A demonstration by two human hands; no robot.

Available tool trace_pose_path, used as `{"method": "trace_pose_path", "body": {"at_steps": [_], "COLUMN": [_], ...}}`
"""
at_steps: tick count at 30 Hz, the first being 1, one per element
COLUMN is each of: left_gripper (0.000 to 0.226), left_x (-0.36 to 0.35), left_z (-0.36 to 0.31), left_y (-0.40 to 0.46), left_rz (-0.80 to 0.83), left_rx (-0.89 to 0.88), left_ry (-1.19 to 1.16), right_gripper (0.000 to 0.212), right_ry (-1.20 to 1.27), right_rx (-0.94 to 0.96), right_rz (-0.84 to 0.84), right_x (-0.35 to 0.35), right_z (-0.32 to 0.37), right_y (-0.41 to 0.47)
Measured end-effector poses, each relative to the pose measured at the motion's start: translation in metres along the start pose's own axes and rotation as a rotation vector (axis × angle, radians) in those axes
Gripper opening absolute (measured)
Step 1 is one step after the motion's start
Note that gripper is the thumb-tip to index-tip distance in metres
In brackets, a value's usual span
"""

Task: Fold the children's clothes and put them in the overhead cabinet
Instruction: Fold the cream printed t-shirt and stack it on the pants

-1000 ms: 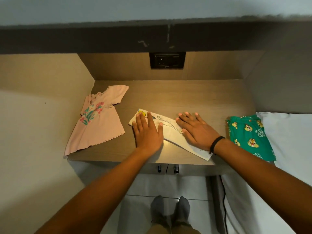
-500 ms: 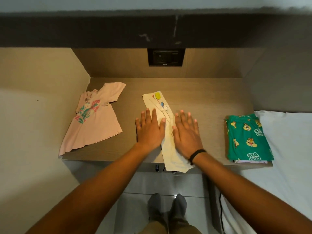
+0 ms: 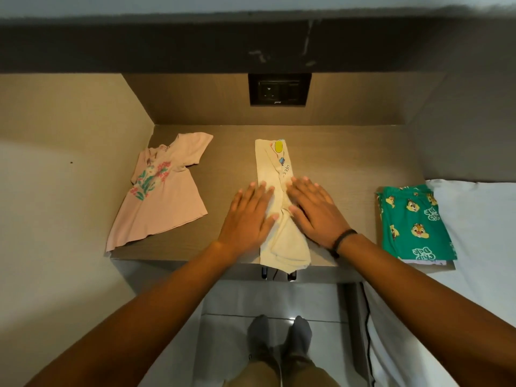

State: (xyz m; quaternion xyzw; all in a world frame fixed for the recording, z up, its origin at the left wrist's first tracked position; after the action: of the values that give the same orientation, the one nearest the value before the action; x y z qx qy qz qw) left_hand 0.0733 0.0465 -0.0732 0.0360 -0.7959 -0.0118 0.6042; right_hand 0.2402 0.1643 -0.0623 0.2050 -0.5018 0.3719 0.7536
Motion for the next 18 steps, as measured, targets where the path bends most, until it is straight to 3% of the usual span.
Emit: {"method": "trace_pose_path", "body": {"at_steps": [4, 6, 9, 14, 18], "left_gripper": [0.079, 0.081, 0.054, 0.028, 0.024], "left_x": [-0.002, -0.012, -0.017, -0.003, 0.016], "left_z": [-0.021, -0.022, -0.020, -0.025, -0.027], "left_y": [-0.068, -0.085, -0.093, -0.100, -0.087], "left_rz": [0.003, 0.035, -0.045, -0.300, -0.458], "left_rx": [-0.247, -0.294, -0.324, -0.268, -0.039], "left_ry": [0.042, 0.101, 0.062, -0.234, -0.501], "right_gripper": [0.075, 0.076, 0.059, 0.034, 0.024], "right_ry": [-0.111, -0.171, -0.107, 0.188, 0.465], "right_rx": [0.338, 0.370, 0.349, 0.290, 0.153], "right_rz": [0.088, 0.120, 0.110, -0.040, -0.219], "right_x": [-0.001, -0.012, -0.023, -0.008, 0.027], "right_z": [-0.001, -0.008, -0.011, 0.006, 0.027], "right_y": [-0.072, -0.090, -0.096, -0.105, -0.085]}}
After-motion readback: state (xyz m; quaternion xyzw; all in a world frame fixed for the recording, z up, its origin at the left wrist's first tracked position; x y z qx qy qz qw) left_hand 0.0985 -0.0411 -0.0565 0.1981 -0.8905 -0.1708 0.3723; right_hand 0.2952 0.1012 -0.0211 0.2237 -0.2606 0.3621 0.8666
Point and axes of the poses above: each hand's wrist, its own y-axis towards the middle knuckle, its own x-axis out of the back of the hand, z = x × y, the point moved 4 cm from there along y, towards the middle knuckle, and after that the axes turned 6 degrees about -x, right-handed, at the moved point
